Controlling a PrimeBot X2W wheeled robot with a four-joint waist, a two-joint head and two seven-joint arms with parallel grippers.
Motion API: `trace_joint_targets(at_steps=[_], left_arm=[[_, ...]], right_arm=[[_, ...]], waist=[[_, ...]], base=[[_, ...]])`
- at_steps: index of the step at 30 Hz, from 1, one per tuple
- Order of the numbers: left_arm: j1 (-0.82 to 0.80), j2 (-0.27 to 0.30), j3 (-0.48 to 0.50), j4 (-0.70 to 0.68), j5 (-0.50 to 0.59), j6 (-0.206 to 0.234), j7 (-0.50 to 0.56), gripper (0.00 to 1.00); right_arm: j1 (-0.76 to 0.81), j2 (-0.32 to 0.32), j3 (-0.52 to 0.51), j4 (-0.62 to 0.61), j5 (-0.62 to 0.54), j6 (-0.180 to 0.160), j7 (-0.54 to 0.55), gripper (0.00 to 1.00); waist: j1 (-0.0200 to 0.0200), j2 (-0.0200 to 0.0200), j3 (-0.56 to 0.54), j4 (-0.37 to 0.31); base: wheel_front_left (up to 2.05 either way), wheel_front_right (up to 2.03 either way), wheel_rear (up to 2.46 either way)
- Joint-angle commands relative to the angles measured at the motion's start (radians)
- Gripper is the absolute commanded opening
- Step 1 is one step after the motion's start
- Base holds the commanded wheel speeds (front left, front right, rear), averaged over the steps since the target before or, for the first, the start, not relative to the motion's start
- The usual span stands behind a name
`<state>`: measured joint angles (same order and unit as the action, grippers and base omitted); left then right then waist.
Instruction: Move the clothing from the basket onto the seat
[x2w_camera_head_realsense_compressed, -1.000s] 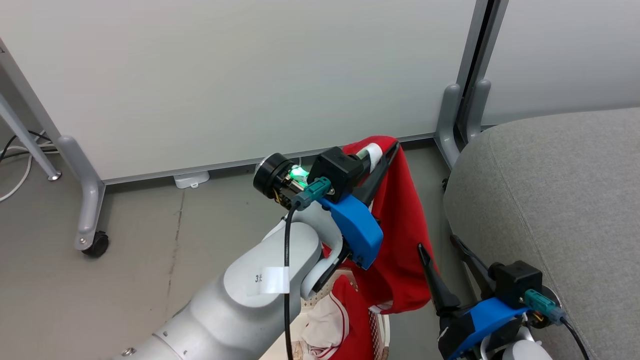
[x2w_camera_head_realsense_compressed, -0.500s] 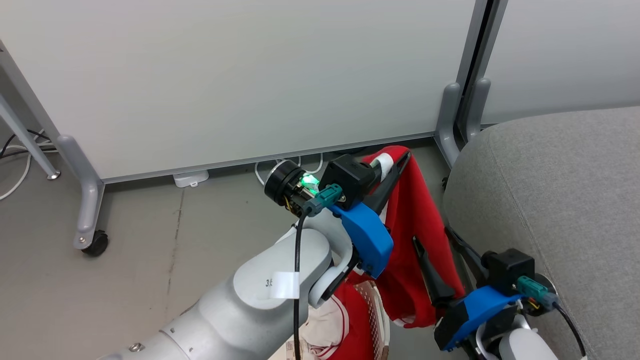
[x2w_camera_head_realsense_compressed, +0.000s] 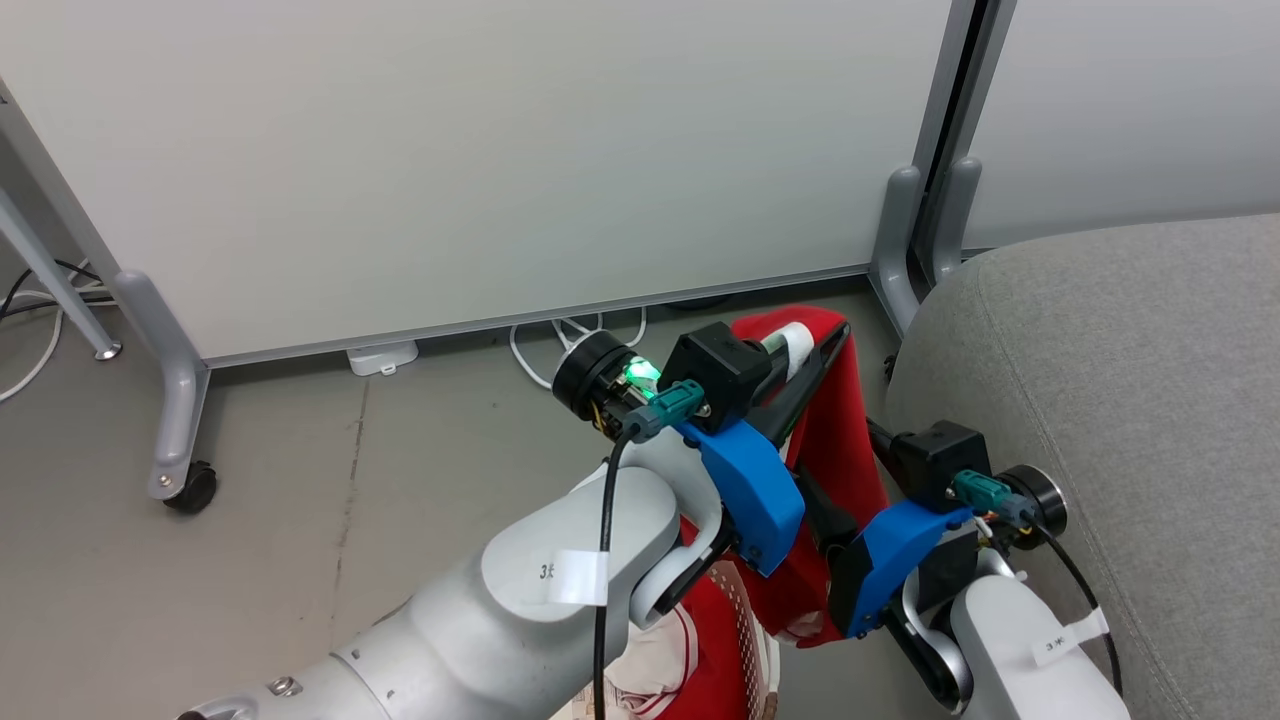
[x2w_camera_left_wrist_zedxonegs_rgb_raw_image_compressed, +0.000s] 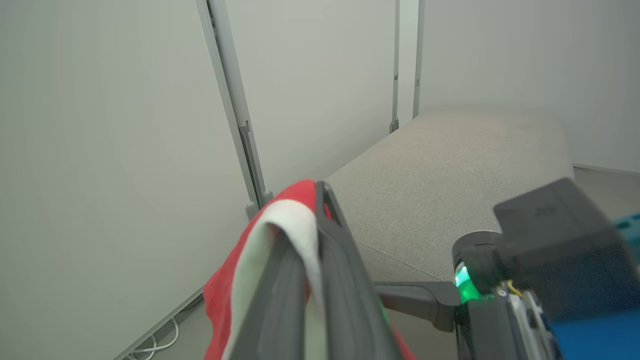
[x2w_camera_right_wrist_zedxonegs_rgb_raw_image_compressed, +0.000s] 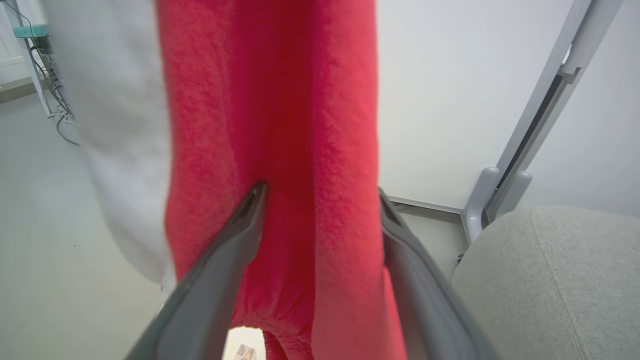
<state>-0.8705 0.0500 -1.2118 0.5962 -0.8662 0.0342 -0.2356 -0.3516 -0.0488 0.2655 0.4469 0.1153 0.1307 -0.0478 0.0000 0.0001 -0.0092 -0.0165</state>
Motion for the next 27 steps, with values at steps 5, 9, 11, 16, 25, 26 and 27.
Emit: trace_joint_targets(at_steps=[5,9,11,16,25,26,27], left_arm=[[-0.019,0.001,-0.021,-0.006,-0.028,-0.019,-0.005,0.00],[-0.023,0.001,-0.035,-0.003,-0.047,-0.035,0.003,0.00],[-0.024,0.001,-0.040,-0.004,-0.055,-0.041,0.002,0.00],[-0.026,0.001,-0.047,0.001,-0.073,-0.043,-0.002,0.00],[-0.030,0.001,-0.052,0.043,-0.110,-0.042,-0.007,0.01],[-0.032,0.001,-0.052,0.046,-0.111,-0.042,-0.008,0.01],[-0.033,0.001,-0.053,0.049,-0.114,-0.042,-0.009,0.00]], right_arm=[[-0.069,-0.003,0.016,0.077,0.027,0.000,-0.003,1.00],[-0.104,-0.003,0.037,0.139,0.071,0.000,-0.007,1.00],[-0.116,-0.003,0.054,0.169,0.103,0.000,-0.007,1.00],[-0.128,-0.003,0.085,0.218,0.180,0.000,-0.029,0.00],[-0.121,-0.003,0.135,0.247,0.241,0.000,-0.070,0.00],[-0.121,-0.003,0.139,0.249,0.245,0.000,-0.073,0.00],[-0.123,-0.003,0.141,0.251,0.248,0.000,-0.075,0.00]], waist=[[0.0000,-0.0001,-0.006,0.003],[0.0000,-0.0001,-0.011,0.008],[0.0000,-0.0001,-0.014,0.011],[0.0000,-0.0001,-0.022,0.013],[0.0000,-0.0001,-0.025,0.002],[0.0000,-0.0001,-0.025,0.001],[0.0000,-0.0001,-0.025,0.000]], base=[[0.00,0.00,0.00],[0.00,0.00,0.00],[0.00,0.00,0.00],[0.00,0.00,0.00],[0.00,0.00,0.00],[0.00,0.00,0.00],[0.00,0.00,0.00]])
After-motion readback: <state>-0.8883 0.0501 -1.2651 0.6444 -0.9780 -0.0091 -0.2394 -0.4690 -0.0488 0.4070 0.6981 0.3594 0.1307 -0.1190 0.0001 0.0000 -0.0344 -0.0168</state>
